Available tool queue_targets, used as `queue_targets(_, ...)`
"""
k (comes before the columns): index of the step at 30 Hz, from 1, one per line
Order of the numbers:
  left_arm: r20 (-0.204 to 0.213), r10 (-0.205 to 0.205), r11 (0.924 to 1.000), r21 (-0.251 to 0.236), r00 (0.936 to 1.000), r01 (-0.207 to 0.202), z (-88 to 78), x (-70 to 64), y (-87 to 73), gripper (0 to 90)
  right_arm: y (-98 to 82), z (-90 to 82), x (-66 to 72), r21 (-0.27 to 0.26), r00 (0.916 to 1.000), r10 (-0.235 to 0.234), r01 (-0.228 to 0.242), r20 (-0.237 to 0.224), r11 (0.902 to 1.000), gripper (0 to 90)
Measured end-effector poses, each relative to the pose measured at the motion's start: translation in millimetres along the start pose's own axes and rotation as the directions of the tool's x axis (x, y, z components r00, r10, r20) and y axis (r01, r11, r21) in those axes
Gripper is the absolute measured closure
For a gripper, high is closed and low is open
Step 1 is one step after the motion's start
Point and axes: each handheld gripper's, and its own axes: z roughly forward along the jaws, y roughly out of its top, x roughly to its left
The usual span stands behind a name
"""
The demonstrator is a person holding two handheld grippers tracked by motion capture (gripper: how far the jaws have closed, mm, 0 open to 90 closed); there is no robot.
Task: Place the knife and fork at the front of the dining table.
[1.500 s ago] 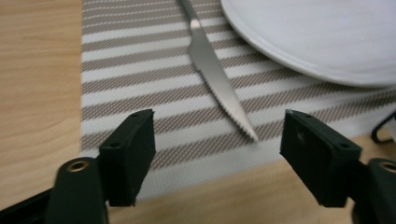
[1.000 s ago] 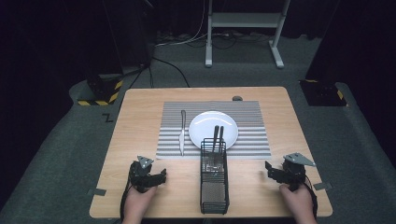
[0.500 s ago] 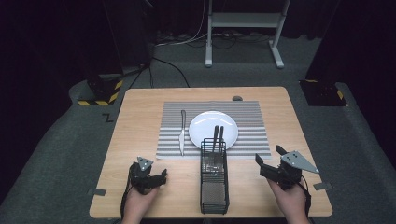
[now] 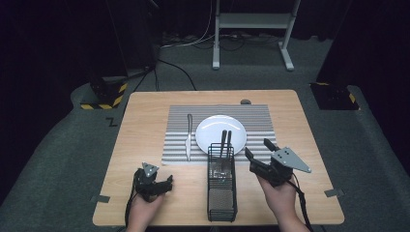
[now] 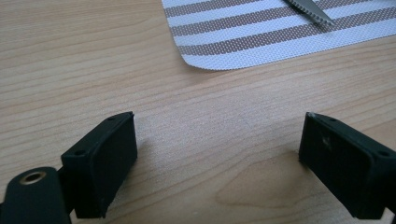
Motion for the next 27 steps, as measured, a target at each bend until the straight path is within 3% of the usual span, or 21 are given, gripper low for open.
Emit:
queue_targets(5, 0.003, 0.000, 1.0000, 0.000, 1.0000, 0.000, -0.1, 0.2, -0.1, 11.3, 7.1, 14.7, 12.4, -0.026, 0.9996, 0.008, -0.009, -0.029, 0.9996, 35.3)
queue_targets(14, 0.006, 0.001, 1.0000, 0.000, 1.0000, -0.001, -0.2, 0.5, -0.2, 11.4, 16.2, 37.9, 31.4, -0.035, 0.9972, -0.014, 0.012, -0.073, 0.9993, 57.8)
queue_targets(27, 0.008, -0.002, 1.0000, -0.003, 1.0000, 0.002, -0.2, 0.5, -0.5, 11.4, 9.7, 53.7, 36.8, -0.010, 0.9951, 0.001, -0.002, -0.099, 0.9999, 74.2)
